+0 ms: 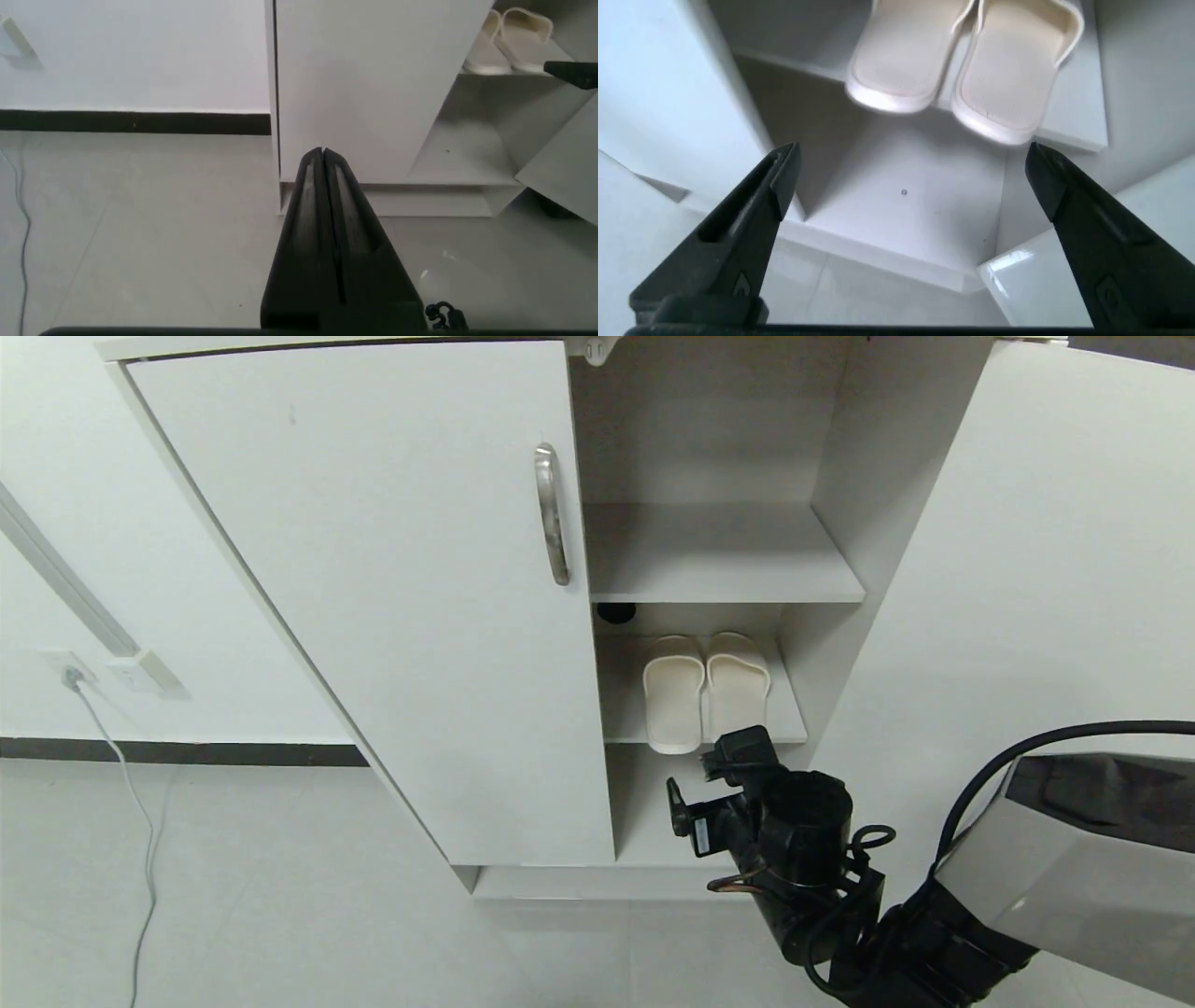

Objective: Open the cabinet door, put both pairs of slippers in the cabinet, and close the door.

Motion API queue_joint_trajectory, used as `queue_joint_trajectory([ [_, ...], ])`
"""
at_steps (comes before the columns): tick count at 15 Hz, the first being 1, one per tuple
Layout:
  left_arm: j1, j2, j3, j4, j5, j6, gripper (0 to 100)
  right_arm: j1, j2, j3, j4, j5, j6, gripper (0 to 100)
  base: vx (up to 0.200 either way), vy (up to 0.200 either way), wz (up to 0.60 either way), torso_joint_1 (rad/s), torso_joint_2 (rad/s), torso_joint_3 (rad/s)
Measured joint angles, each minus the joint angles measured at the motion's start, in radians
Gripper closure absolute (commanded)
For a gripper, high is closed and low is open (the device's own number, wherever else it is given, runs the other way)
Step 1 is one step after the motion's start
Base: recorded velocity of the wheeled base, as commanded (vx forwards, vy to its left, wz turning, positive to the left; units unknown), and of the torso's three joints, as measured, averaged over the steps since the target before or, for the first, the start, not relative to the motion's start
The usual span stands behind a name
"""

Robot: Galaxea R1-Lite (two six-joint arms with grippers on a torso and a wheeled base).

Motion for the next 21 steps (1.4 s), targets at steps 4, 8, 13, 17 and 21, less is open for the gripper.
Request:
queue_joint_trajectory([
  [4,0.000,0.000,0.000,0.000,0.000,0.000,100,-0.003,-0.001,0.000,-0.001,0.001,0.001,0,0.000,0.000,0.00,0.000,0.00,0.000],
  [8,0.000,0.000,0.000,0.001,-0.001,0.000,100,-0.004,0.000,0.001,-0.002,0.001,0.003,0,0.000,0.000,0.00,0.000,0.00,0.000],
  [13,0.000,0.000,0.000,0.001,-0.001,0.002,100,-0.004,0.000,0.000,-0.006,0.001,0.003,0,0.000,0.000,0.00,0.000,0.00,0.114],
  [17,0.000,0.000,0.000,0.001,-0.001,0.002,100,-0.005,0.000,0.002,-0.006,0.000,0.002,0,0.000,0.000,0.00,-0.001,0.00,0.200],
  [21,0.000,0.000,0.000,0.001,-0.001,0.002,100,-0.009,0.000,0.003,-0.005,0.000,0.002,0,0.000,0.000,0.00,0.001,0.00,0.201],
])
